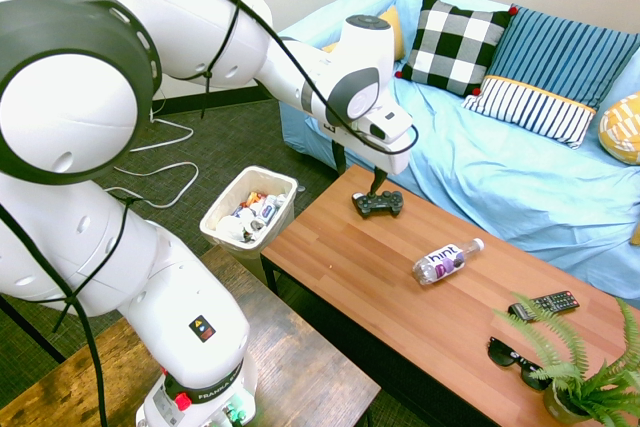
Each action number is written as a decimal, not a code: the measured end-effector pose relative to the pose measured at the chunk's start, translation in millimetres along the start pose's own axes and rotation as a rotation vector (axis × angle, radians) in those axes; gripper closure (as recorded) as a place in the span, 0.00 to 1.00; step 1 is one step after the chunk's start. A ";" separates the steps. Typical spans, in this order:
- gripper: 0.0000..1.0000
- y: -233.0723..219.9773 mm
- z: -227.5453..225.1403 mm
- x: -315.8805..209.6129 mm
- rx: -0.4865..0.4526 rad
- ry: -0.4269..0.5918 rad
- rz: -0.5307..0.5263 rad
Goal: Throw the bottle in the trash bin
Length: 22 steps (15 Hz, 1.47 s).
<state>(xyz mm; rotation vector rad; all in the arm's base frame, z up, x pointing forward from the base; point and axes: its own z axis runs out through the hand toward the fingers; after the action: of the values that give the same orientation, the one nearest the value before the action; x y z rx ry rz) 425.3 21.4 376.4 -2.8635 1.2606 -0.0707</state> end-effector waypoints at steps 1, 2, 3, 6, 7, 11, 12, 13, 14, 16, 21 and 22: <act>0.00 -0.8 -0.1 0.7 0.001 0.001 0.000; 0.00 -1.7 0.6 1.5 0.005 0.006 -0.001; 0.00 -3.2 1.6 4.1 0.015 0.014 0.005; 0.00 -0.5 4.3 44.8 0.050 0.074 0.106; 0.00 4.7 9.3 67.5 0.050 0.096 0.152; 0.00 32.9 54.6 150.0 -0.004 0.151 0.308; 0.00 37.6 70.7 164.2 -0.020 0.145 0.332; 0.00 39.8 88.4 176.5 -0.035 0.135 0.346; 0.00 37.6 106.1 186.4 -0.052 0.122 0.354; 0.00 25.6 136.1 201.1 -0.073 0.103 0.363; 0.00 8.7 202.6 226.5 -0.138 0.088 0.365; 0.00 4.5 215.7 227.8 -0.149 0.084 0.362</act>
<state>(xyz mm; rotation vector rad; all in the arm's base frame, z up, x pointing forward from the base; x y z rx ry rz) 585.5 -151.2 169.1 -2.7181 1.8517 -0.0967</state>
